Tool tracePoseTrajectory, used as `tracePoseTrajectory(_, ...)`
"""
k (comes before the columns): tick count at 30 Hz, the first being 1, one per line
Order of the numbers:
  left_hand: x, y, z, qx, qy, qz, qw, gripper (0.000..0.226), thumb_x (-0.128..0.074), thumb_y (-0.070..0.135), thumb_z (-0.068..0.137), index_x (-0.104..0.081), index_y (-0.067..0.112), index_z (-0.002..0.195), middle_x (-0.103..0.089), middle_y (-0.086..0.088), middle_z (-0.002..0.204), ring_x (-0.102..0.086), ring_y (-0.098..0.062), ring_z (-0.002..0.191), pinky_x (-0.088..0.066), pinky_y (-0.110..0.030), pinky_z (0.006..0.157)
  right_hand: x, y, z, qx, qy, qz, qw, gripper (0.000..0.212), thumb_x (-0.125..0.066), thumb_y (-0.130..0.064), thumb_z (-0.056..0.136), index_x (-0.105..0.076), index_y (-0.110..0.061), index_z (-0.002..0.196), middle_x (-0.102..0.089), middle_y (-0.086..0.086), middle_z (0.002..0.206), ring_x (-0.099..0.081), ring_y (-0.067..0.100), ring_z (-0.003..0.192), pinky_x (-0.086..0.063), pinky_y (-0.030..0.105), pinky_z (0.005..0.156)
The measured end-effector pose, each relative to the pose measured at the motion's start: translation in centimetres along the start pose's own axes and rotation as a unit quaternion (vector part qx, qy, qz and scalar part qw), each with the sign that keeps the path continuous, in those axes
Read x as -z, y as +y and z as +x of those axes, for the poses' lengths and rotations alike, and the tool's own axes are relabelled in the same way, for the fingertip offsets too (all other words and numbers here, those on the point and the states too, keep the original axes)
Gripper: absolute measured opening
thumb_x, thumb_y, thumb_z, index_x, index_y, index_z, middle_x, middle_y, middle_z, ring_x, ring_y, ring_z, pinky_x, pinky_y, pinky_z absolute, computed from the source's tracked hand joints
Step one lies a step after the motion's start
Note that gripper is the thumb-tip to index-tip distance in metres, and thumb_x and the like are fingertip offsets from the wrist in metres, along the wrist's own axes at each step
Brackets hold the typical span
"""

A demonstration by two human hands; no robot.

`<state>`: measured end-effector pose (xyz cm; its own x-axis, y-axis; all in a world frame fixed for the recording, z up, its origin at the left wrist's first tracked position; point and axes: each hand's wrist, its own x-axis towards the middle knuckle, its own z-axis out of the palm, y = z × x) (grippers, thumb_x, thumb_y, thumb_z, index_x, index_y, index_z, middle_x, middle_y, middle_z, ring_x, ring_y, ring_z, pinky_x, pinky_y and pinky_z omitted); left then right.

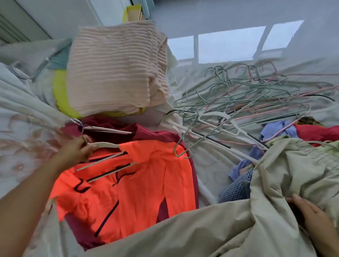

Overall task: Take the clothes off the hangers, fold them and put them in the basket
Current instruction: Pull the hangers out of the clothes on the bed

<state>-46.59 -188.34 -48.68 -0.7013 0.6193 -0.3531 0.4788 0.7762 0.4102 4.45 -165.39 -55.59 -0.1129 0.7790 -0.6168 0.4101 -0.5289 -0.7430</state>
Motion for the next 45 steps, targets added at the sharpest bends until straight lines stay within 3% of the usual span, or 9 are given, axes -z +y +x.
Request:
tracePoseTrajectory(4, 5.8, 1.8, -2.1, -0.067, 0.119, 0.005, 0.991, 0.031, -0.067, 0.023, 0.085, -0.046, 0.014, 0.064, -0.042, -0.003, 0.056, -0.043, 0.001, 0.047, -0.032, -0.019, 0.051, -0.1, -1.7, -2.4, -0.004, 0.011, -0.032, 0.999, 0.034, -0.051, -0.022, 0.095, -0.071, -0.018, 0.067, -0.067, 0.018, 0.101, -0.056, 0.023, 0.098, -0.037, 0.033, 0.094)
tracePoseTrajectory(7, 6.7, 3.6, -2.8, -0.085, 0.018, 0.041, 0.995, 0.024, -0.064, 0.030, 0.086, -0.053, 0.012, 0.074, -0.055, -0.011, 0.069, -0.047, -0.012, 0.066, -0.038, -0.032, 0.063, -0.4, -3.2, -4.4, -0.011, -0.008, -0.063, 0.998, 0.038, -0.051, -0.027, 0.095, -0.074, -0.026, 0.065, -0.066, 0.013, 0.104, -0.053, 0.021, 0.108, -0.027, 0.030, 0.107)
tracePoseTrajectory(10, 2.1, 3.2, -3.6, -0.045, -0.169, 0.186, 0.967, 0.026, -0.059, 0.024, 0.091, -0.043, 0.024, 0.070, -0.053, -0.001, 0.080, -0.047, -0.013, 0.079, -0.032, -0.028, 0.065, -0.6, -3.3, -5.4, -0.006, -0.017, -0.021, 1.000, 0.033, -0.051, -0.035, 0.095, -0.076, -0.018, 0.081, -0.064, 0.014, 0.101, -0.052, 0.022, 0.100, -0.033, 0.010, 0.087)
tracePoseTrajectory(12, -1.2, 2.3, -4.7, -0.054, -0.195, 0.166, 0.965, 0.030, -0.060, 0.022, 0.090, -0.041, 0.025, 0.067, -0.049, 0.002, 0.076, -0.045, -0.013, 0.078, -0.030, -0.027, 0.064, -0.1, -1.3, -4.5, -0.019, -0.051, -0.064, 0.996, 0.063, -0.056, -0.074, 0.073, -0.072, -0.017, 0.095, -0.069, 0.007, 0.099, -0.059, 0.025, 0.092, -0.041, 0.027, 0.082)
tracePoseTrajectory(19, 2.1, 4.4, -7.5, -0.031, -0.002, -0.028, 0.999, 0.031, -0.063, 0.028, 0.088, -0.046, 0.017, 0.065, -0.045, 0.005, 0.055, -0.041, -0.018, 0.059, -0.032, -0.028, 0.054, -2.0, -5.3, -8.4, 0.123, -0.018, -0.031, 0.992, 0.020, -0.054, -0.010, 0.093, -0.065, -0.014, 0.078, -0.065, 0.018, 0.090, -0.058, 0.022, 0.087, -0.041, 0.003, 0.065)
tracePoseTrajectory(24, 8.1, 11.3, -12.4, -0.092, 0.084, -0.080, 0.989, 0.030, -0.062, 0.027, 0.089, -0.049, 0.012, 0.067, -0.044, 0.004, 0.055, -0.040, -0.010, 0.053, -0.032, -0.029, 0.057, -8.4, -9.8, -13.9, 0.271, -0.095, -0.009, 0.958, 0.006, -0.059, -0.047, 0.083, -0.063, -0.043, 0.086, -0.061, 0.002, 0.104, -0.055, -0.010, 0.088, -0.039, 0.001, 0.072)
tracePoseTrajectory(31, 13.0, 17.8, -23.7, -0.199, 0.107, -0.074, 0.971, 0.036, -0.044, 0.063, 0.071, -0.050, 0.030, 0.085, -0.059, 0.011, 0.071, -0.052, -0.005, 0.064, -0.036, -0.016, 0.058, -13.2, -16.3, -20.7, 0.352, -0.129, -0.050, 0.926, 0.099, -0.031, -0.096, 0.051, -0.028, -0.045, 0.135, -0.018, -0.010, 0.148, -0.006, 0.006, 0.141, -0.009, 0.025, 0.113)
tracePoseTrajectory(40, 16.5, 23.9, -30.0, -0.175, 0.147, -0.095, 0.969, 0.026, -0.061, 0.023, 0.090, -0.047, 0.027, 0.069, -0.051, 0.025, 0.046, -0.047, 0.007, 0.046, -0.034, -0.013, 0.050, -7.5, -22.3, -22.7, 0.455, -0.109, -0.002, 0.884, 0.012, -0.061, -0.037, 0.086, -0.062, -0.033, 0.097, -0.044, -0.001, 0.095, -0.050, 0.007, 0.090, -0.032, -0.002, 0.078)
tracePoseTrajectory(45, 18.3, 28.0, -33.0, -0.179, 0.161, -0.103, 0.965, 0.022, -0.060, 0.026, 0.089, -0.050, 0.020, 0.070, -0.047, 0.009, 0.047, -0.044, 0.001, 0.046, -0.034, -0.015, 0.050, -2.7, -25.5, -23.8, 0.502, -0.103, 0.027, 0.858, 0.019, -0.059, -0.007, 0.090, -0.070, -0.015, 0.101, -0.050, -0.006, 0.093, -0.051, -0.011, 0.088, -0.035, 0.000, 0.078)
